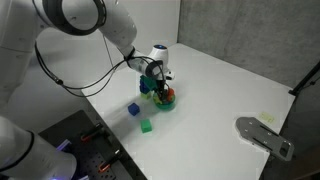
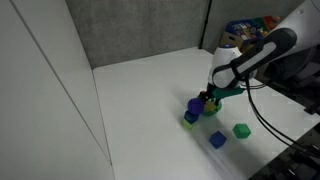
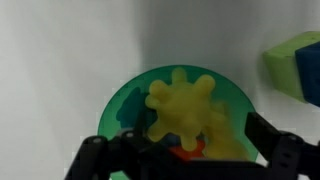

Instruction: Remove the yellow object from the bowl

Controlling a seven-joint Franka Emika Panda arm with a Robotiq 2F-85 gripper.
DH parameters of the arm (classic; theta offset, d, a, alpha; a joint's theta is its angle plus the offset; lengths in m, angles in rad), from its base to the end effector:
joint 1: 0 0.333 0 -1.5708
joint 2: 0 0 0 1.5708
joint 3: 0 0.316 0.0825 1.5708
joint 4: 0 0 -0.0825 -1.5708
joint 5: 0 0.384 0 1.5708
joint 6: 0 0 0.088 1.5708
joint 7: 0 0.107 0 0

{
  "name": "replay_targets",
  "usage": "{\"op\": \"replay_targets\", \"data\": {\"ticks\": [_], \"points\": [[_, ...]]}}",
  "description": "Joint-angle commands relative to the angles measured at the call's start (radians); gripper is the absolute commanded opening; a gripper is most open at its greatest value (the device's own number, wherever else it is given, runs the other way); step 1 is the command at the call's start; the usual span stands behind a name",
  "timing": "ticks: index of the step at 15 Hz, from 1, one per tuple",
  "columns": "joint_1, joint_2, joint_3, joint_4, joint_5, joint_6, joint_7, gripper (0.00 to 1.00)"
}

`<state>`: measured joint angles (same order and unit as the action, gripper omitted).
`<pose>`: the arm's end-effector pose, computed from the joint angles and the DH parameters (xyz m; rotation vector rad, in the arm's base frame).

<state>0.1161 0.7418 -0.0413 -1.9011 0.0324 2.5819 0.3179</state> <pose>0.6102 0.0453 0.1007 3.0905 -0.4057 -0.0883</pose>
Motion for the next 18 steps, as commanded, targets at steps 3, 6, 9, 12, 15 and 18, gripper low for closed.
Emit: {"op": "replay_targets", "data": {"ticks": [3,6,9,12,15,18], "points": [[0.002,0.024,-0.01,0.014,0.01,0.021,-0.002,0.95],[0.005,0.024,-0.016,0.014,0.009,0.018,0.002,0.68],[0.008,0.004,-0.023,0.013,0.008,0.008,0.011,0.46],[0.011,-0.014,-0.025,0.008,0.006,0.005,0.011,0.33],[0.01,-0.029,-0.02,0.001,0.007,0.004,0.006,0.21],[0.013,-0.041,-0.019,-0.003,0.007,0.003,0.005,0.16]]}}
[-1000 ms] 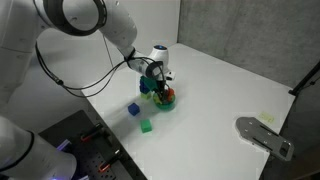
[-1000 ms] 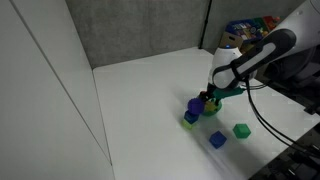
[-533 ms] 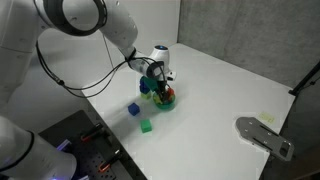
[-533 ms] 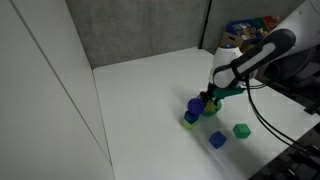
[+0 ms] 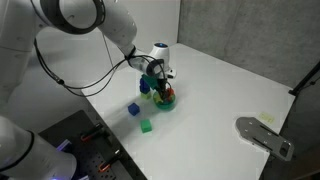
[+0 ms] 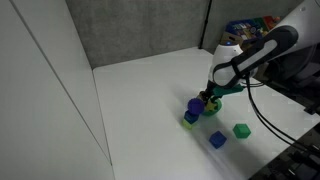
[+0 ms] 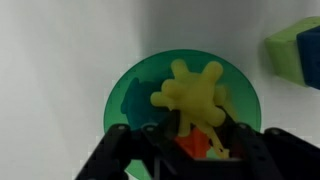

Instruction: Remove the yellow object from the bowl

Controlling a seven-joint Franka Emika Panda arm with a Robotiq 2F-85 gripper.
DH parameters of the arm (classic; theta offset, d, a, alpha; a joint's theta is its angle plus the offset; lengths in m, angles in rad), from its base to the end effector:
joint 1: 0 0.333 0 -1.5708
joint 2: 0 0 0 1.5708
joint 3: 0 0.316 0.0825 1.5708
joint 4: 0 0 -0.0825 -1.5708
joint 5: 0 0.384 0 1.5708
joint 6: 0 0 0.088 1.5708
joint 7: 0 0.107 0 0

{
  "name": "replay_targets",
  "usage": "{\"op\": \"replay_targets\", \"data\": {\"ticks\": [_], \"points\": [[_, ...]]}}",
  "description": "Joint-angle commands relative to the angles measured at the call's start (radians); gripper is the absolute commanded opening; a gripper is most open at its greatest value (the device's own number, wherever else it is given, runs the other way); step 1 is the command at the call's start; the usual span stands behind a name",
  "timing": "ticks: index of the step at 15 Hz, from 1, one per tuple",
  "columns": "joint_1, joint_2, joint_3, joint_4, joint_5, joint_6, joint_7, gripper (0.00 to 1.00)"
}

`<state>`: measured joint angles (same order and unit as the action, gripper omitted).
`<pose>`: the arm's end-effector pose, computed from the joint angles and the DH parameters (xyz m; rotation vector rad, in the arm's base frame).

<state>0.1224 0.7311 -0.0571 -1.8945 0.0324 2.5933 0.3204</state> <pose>0.6171 0.0403 0.1108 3.0858 -0.4176 -0.0405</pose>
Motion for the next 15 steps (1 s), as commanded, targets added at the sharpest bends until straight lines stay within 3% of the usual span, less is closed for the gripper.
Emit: {"op": "replay_targets", "data": {"ticks": [1,3,9,12,15], "points": [[0.007,-0.035,-0.002,-0.011,0.007,-0.01,0.001,0.15],[0.008,-0.046,-0.001,-0.014,0.007,-0.008,0.001,0.08],[0.0,-0.088,0.002,-0.022,0.011,-0.012,-0.006,0.08],[-0.016,-0.123,0.001,-0.026,0.018,-0.015,-0.011,0.0],[-0.031,-0.156,-0.021,-0.035,0.006,-0.015,-0.006,0.02]]}}
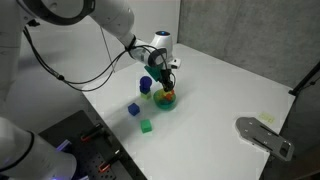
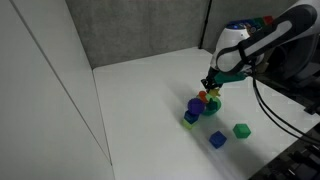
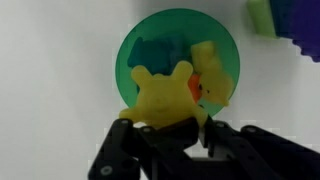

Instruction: Remove the yellow object from the bowl

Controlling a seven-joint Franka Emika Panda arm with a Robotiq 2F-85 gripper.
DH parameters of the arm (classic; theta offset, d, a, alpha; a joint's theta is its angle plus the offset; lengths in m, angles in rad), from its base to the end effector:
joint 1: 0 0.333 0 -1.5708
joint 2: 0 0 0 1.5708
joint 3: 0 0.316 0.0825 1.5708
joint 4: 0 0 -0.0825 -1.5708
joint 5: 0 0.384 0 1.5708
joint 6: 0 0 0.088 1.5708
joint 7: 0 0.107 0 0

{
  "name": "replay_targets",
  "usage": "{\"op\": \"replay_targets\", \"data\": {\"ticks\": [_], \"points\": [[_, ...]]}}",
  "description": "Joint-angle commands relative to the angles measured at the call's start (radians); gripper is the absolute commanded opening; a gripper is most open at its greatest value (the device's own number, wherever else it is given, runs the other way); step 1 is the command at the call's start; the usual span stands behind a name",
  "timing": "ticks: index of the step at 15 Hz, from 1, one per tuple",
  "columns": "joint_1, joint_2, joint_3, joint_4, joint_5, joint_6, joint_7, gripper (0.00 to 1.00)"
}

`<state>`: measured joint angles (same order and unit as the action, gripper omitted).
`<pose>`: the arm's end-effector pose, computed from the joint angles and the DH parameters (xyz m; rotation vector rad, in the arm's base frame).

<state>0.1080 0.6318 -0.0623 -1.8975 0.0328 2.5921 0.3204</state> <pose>0.6354 0.0301 0.1719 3.1009 -0.4511 0.1044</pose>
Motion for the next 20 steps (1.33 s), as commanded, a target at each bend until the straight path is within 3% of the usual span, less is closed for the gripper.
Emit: {"op": "replay_targets", "data": {"ticks": [1,6,7,9,16,18,20], "points": [[-0.025,-0.067,-0.028,-0.037,0.001,-0.012,-0.004,0.03],[-0.053,-0.08,-0.109,-0.059,-0.03,0.005,0.011,0.04],[-0.059,-0.073,-0.123,-0.058,-0.034,0.003,0.013,0.27],[-0.066,-0.059,-0.148,-0.06,-0.047,0.0,0.02,0.37],[-0.057,-0.076,-0.171,-0.096,-0.082,-0.015,0.018,0.91],[-0.046,-0.099,-0.172,-0.105,-0.098,-0.023,0.014,1.0],[-0.037,-0.135,-0.169,-0.116,-0.116,-0.037,0.006,1.0]]}}
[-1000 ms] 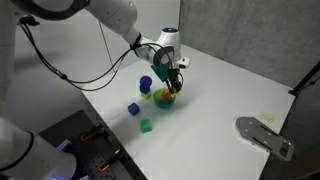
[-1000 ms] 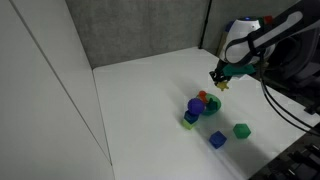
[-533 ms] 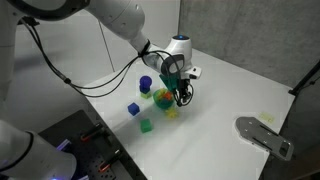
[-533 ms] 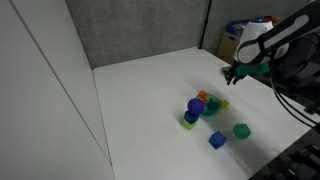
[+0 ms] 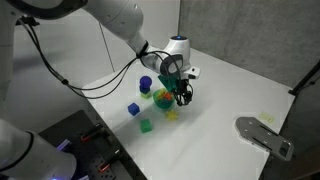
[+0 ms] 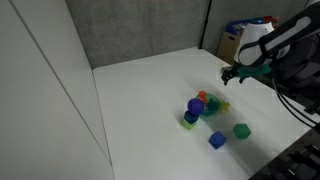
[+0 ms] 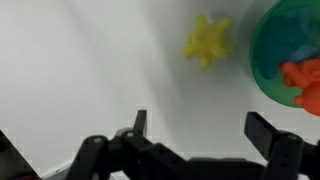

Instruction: Remove the yellow object from the bowl

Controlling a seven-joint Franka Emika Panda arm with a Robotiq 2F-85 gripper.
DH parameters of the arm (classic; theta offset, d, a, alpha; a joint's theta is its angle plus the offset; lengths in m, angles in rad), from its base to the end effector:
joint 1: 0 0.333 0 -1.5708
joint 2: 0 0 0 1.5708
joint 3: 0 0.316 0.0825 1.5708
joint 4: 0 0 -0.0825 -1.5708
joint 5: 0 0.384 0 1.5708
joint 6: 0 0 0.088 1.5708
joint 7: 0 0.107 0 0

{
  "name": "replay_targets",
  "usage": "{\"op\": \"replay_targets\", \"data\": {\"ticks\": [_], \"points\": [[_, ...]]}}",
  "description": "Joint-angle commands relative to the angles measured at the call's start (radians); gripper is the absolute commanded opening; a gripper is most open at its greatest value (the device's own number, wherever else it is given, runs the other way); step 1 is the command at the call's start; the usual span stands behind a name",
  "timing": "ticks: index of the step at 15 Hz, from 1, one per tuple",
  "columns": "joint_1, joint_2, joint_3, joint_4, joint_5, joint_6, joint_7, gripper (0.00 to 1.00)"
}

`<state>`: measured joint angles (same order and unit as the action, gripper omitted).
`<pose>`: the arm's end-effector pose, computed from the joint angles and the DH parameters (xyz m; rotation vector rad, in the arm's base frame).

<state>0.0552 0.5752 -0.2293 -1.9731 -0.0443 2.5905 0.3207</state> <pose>0.6102 -0.1025 0.1863 2.9319 -0.6224 0.0978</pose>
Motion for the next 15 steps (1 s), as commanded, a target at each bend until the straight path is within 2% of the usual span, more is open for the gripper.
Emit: {"op": "replay_targets", "data": {"ticks": [1,6,11,15], "points": [[0.018,-0.1,0.002,-0.046,-0.045,-0.049,0.0,1.0],[-0.002,-0.232,0.057,-0.083,-0.043,-0.155,-0.074,1.0],[-0.007,-0.383,0.107,-0.17,-0.048,-0.276,-0.138,1.0],[0.008,-0.504,0.155,-0.243,-0.059,-0.363,-0.118,1.0]]}}
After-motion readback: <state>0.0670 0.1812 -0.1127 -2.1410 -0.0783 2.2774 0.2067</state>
